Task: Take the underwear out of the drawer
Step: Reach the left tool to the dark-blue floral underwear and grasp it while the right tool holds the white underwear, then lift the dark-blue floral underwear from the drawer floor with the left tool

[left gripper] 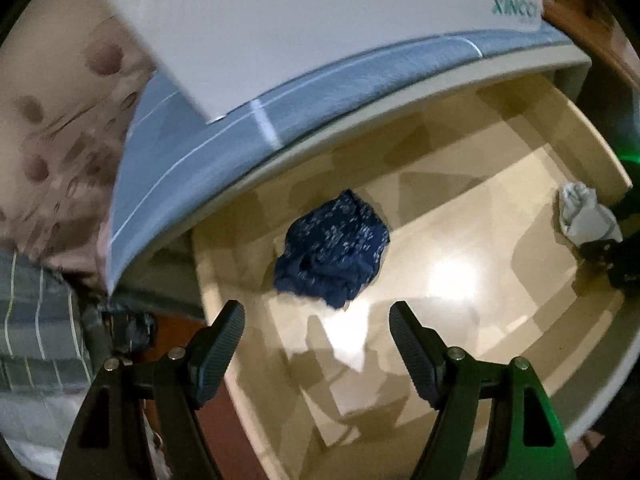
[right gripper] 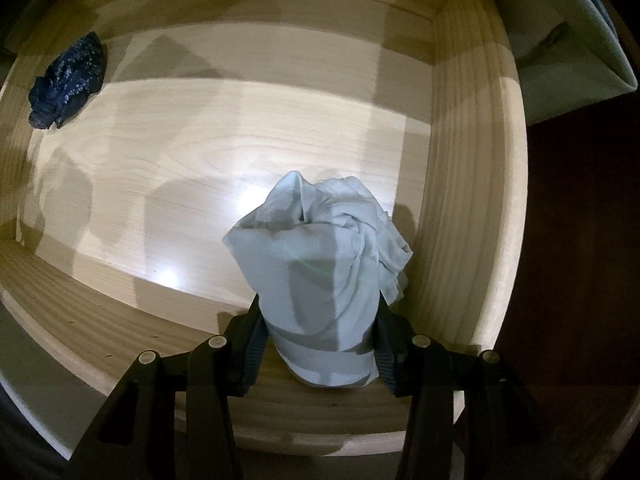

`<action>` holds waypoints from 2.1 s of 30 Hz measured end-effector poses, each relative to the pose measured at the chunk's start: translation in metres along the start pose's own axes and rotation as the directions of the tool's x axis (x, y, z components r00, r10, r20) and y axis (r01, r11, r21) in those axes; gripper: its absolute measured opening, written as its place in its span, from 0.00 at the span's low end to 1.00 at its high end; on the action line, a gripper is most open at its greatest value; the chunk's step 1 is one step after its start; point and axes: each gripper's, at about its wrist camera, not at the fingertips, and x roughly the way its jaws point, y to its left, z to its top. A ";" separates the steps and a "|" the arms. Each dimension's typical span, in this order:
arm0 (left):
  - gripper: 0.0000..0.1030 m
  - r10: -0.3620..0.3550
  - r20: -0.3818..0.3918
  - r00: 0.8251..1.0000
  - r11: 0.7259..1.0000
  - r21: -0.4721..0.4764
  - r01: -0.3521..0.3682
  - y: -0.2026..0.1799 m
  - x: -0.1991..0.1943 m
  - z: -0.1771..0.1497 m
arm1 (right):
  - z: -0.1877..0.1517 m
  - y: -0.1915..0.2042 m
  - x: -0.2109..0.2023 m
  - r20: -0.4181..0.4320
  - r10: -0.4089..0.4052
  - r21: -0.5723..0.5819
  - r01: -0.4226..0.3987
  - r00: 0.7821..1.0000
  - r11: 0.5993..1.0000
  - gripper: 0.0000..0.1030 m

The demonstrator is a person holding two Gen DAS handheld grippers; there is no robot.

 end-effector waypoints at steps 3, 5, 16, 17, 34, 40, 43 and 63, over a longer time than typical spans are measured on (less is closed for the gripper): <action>0.75 -0.013 0.006 1.000 0.999 0.049 0.013 -0.005 0.010 0.009 | -0.001 -0.005 -0.002 0.007 0.008 0.008 -0.008 1.000 1.000 0.43; 0.75 -0.024 0.003 1.000 0.997 0.072 0.024 -0.007 0.019 0.014 | -0.002 -0.008 -0.004 0.010 0.012 0.012 -0.012 1.000 1.000 0.43; 0.75 -0.022 -0.020 1.000 0.990 0.138 0.025 -0.012 0.051 0.035 | -0.005 -0.013 -0.008 0.020 0.023 0.021 -0.024 1.000 0.999 0.43; 0.75 -0.020 -0.021 1.000 0.990 0.142 0.023 -0.012 0.053 0.038 | -0.005 -0.012 -0.010 0.020 0.024 0.023 -0.025 1.000 0.999 0.43; 0.50 -0.058 -0.077 0.995 0.993 0.097 0.065 0.003 0.082 0.052 | -0.002 -0.014 -0.003 0.025 0.028 0.036 -0.029 0.999 0.999 0.43; 0.34 -0.062 -0.093 0.994 0.994 0.081 0.069 0.006 0.086 0.055 | -0.003 -0.015 -0.003 0.029 0.033 0.038 -0.034 0.999 0.999 0.43; 0.29 -0.067 -0.126 0.990 0.993 0.085 0.078 0.004 0.085 0.055 | -0.002 -0.014 0.001 0.030 0.034 0.039 -0.036 0.999 0.999 0.43; 0.28 -0.376 -0.362 0.853 0.905 -0.341 0.254 -0.006 0.067 0.027 | -0.005 -0.015 0.002 0.037 0.048 0.038 -0.050 0.998 0.998 0.45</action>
